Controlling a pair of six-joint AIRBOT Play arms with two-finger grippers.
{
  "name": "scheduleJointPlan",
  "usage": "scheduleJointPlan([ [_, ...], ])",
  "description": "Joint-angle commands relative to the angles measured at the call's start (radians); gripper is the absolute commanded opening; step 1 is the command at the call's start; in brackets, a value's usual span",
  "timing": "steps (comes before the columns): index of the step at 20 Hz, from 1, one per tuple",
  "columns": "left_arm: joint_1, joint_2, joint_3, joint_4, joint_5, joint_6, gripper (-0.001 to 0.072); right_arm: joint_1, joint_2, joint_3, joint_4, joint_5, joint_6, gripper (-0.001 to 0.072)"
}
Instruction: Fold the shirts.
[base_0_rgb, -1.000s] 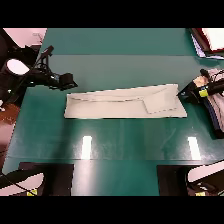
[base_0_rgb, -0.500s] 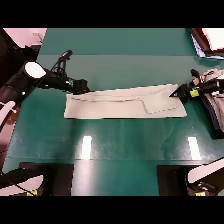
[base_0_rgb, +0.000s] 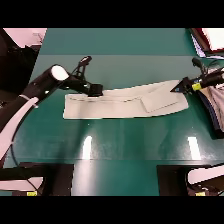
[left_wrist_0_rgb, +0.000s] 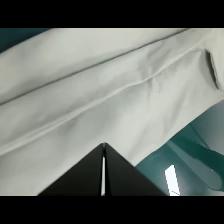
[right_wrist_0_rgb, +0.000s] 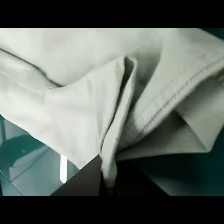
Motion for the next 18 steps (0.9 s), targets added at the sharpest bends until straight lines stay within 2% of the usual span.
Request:
scheduleJointPlan([
  [1, -0.063, -0.159, 0.153, -0.006, 0.025, -0.005, 0.0023, 0.069, 0.100, 0.094, 0.007, 0.037, 0.128, 0.0016],
  [6, -0.138, -0.345, 0.328, -0.058, 0.032, -0.012, 0.0023, 0.240, 0.129, 0.316, 0.007, 0.054, 0.236, 0.0016],
  [14, -0.169, -0.411, 0.340, -0.087, 0.066, -0.038, 0.0023, 0.464, 0.045, 0.560, 0.005, 0.064, 0.265, 0.0016],
  [18, -0.155, -0.410, 0.340, -0.068, 0.003, -0.035, 0.0023, 0.514, 0.030, 0.532, 0.006, 0.031, 0.261, 0.0016],
])
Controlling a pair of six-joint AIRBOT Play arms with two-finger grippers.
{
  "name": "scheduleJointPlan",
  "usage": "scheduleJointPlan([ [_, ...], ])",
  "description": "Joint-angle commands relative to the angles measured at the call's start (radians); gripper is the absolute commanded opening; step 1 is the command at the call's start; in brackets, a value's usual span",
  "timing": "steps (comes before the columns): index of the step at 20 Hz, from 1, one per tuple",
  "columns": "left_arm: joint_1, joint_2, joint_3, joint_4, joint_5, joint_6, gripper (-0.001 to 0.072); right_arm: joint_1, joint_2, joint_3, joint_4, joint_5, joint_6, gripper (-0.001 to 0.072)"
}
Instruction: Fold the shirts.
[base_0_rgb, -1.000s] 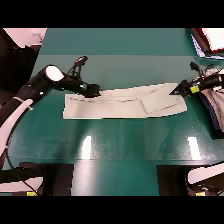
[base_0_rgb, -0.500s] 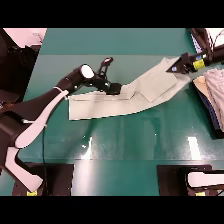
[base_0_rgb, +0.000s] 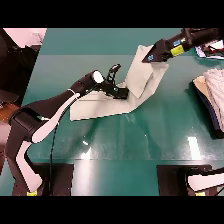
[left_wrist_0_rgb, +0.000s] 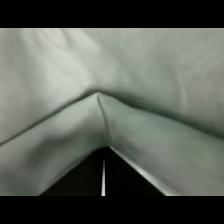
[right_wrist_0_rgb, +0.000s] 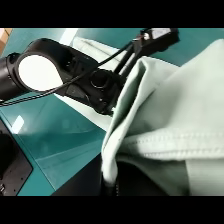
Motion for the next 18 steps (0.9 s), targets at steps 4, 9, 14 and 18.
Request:
scheduleJointPlan([
  [4, 0.061, 0.016, 0.002, 0.042, -0.166, -0.001, 0.0022, 0.054, -0.014, -0.011, 0.000, -0.043, -0.019, 0.0016],
  [9, 0.134, 0.176, 0.002, 0.235, -0.211, -0.001, 0.0023, 0.098, -0.015, -0.011, -0.002, -0.080, -0.024, 0.0016],
  [14, 0.306, 0.394, 0.002, 0.454, -0.373, 0.007, 0.0024, 0.242, -0.048, -0.011, -0.001, -0.265, -0.063, 0.0017],
  [18, 0.447, 0.559, 0.002, 0.659, -0.486, 0.006, 0.0024, 0.423, -0.187, -0.011, 0.000, -0.360, -0.152, 0.0019],
])
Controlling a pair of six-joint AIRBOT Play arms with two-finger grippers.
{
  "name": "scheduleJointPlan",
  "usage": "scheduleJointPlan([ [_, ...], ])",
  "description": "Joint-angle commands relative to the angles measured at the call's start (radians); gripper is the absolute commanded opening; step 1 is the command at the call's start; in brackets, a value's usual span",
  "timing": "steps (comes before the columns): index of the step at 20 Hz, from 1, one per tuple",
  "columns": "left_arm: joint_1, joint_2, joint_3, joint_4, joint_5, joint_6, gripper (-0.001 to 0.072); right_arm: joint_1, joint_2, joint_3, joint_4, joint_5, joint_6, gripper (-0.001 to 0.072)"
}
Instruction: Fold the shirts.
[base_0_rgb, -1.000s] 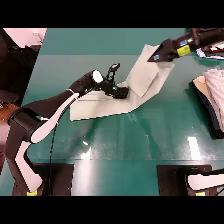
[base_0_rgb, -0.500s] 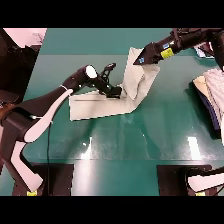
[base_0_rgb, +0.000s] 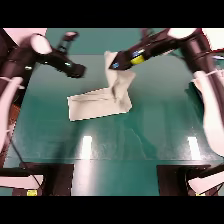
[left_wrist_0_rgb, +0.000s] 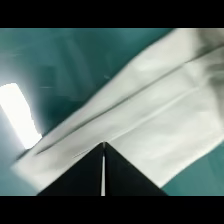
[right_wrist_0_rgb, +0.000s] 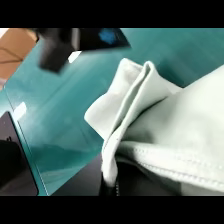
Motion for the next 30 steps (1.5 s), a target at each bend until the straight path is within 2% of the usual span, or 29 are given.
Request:
scheduleJointPlan([
  [1, 0.125, 0.146, 0.001, 0.175, -0.094, 0.002, 0.0024, 0.166, -0.124, 0.000, 0.002, -0.145, -0.107, 0.0068],
  [2, 0.153, 0.174, 0.001, 0.174, -0.092, 0.002, 0.0024, 0.214, -0.161, 0.001, 0.002, -0.204, -0.129, 0.0278],
  [3, 0.179, 0.199, 0.001, 0.174, -0.091, 0.002, 0.0024, 0.257, -0.197, 0.012, 0.004, -0.251, -0.130, 0.0452],
  [4, 0.197, 0.214, 0.001, 0.174, -0.091, 0.002, 0.0024, 0.295, -0.232, 0.041, 0.024, -0.267, -0.132, 0.0535],
  [7, 0.223, 0.230, 0.001, 0.173, -0.098, 0.002, 0.0024, 0.325, -0.233, 0.066, 0.005, -0.244, -0.138, 0.0535],
  [9, 0.223, 0.230, 0.001, 0.151, -0.102, 0.002, 0.0024, 0.277, -0.156, -0.026, -0.072, -0.192, -0.137, 0.0533],
  [12, 0.223, 0.229, 0.001, 0.085, -0.098, 0.002, 0.0024, 0.138, -0.041, -0.193, -0.148, -0.089, -0.133, 0.0533],
  [17, 0.223, 0.229, 0.000, 0.003, -0.072, 0.002, 0.0024, -0.159, 0.072, -0.463, -0.145, -0.076, -0.069, 0.0534],
  [18, 0.223, 0.229, 0.000, -0.004, -0.066, 0.002, 0.0024, -0.209, 0.072, -0.495, -0.127, -0.076, -0.056, 0.0536],
  [20, 0.220, 0.229, 0.000, -0.010, -0.059, 0.002, 0.0024, -0.296, 0.060, -0.565, -0.051, -0.096, -0.055, 0.0706],
  [25, 0.220, 0.221, -0.003, -0.026, -0.037, 0.002, 0.0024, -0.365, -0.052, -0.612, 0.129, -0.108, -0.056, 0.0694],
  [30, 0.220, 0.220, -0.003, -0.029, -0.033, 0.002, 0.0024, -0.268, -0.197, -0.496, 0.160, -0.072, -0.056, 0.0692],
])
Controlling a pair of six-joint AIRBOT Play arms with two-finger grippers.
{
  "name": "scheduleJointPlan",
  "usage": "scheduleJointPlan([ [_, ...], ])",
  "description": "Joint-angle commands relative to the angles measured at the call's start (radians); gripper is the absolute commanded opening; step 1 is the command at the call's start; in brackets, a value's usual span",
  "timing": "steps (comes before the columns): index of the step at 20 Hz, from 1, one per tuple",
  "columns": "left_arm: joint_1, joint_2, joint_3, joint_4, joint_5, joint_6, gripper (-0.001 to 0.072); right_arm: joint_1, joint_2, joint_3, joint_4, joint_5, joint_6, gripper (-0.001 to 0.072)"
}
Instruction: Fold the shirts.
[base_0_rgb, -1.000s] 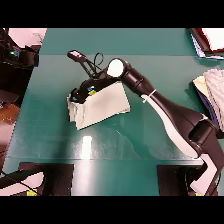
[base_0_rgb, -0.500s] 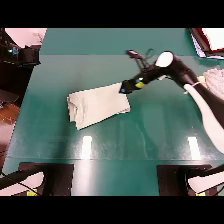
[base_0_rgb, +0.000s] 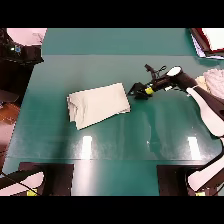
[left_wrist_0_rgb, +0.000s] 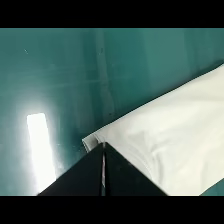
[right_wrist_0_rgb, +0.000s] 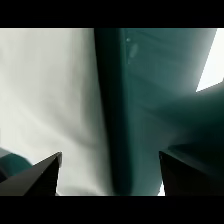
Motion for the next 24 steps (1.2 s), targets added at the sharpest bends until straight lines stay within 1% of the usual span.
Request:
scheduleJointPlan([
  [1, 0.000, -0.001, 0.000, -0.005, 0.008, 0.000, 0.0024, 0.069, -0.096, 0.090, 0.026, 0.026, 0.001, 0.0692],
  [3, 0.000, -0.001, 0.000, -0.005, 0.011, 0.000, 0.0024, 0.126, -0.138, 0.161, 0.026, 0.038, 0.001, 0.0692],
  [4, 0.000, -0.001, 0.000, -0.005, 0.010, 0.000, 0.0024, 0.153, -0.159, 0.194, 0.027, 0.048, 0.001, 0.0675],
  [6, 0.000, -0.001, 0.000, -0.005, 0.007, 0.000, 0.0024, 0.195, -0.184, 0.237, 0.026, 0.057, -0.001, 0.0496],
  [7, 0.000, -0.001, 0.000, -0.006, 0.004, -0.001, 0.0024, 0.209, -0.186, 0.246, 0.025, 0.055, -0.010, 0.0453],
  [8, 0.000, -0.001, 0.000, -0.013, 0.000, 0.000, 0.0024, 0.220, -0.185, 0.247, 0.026, 0.045, -0.026, 0.0364],
  [9, 0.000, -0.001, 0.000, -0.021, -0.001, -0.001, 0.0024, 0.223, -0.182, 0.247, 0.026, 0.040, -0.028, 0.0221],
  [10, 0.000, -0.001, 0.000, -0.035, -0.001, 0.000, 0.0024, 0.224, -0.178, 0.247, 0.024, 0.040, -0.028, 0.0099],
  [11, 0.000, -0.001, 0.000, -0.051, -0.001, 0.000, 0.0024, 0.219, -0.171, 0.246, 0.023, 0.041, -0.028, 0.0024],
  [15, -0.062, -0.001, 0.000, -0.064, -0.012, -0.008, 0.0024, 0.138, -0.091, 0.246, 0.014, 0.022, -0.027, 0.0021],
  [19, -0.194, -0.001, 0.000, -0.064, 0.012, -0.008, 0.0024, -0.064, 0.065, 0.246, 0.013, 0.010, -0.013, 0.0019],
  [22, -0.276, -0.001, 0.000, -0.064, 0.093, -0.009, 0.0024, -0.267, 0.180, 0.247, -0.010, -0.023, 0.026, 0.0019],
  [24, -0.324, -0.001, 0.000, -0.065, 0.181, -0.009, 0.0024, -0.398, 0.233, 0.247, -0.045, -0.066, 0.026, 0.0019],
])
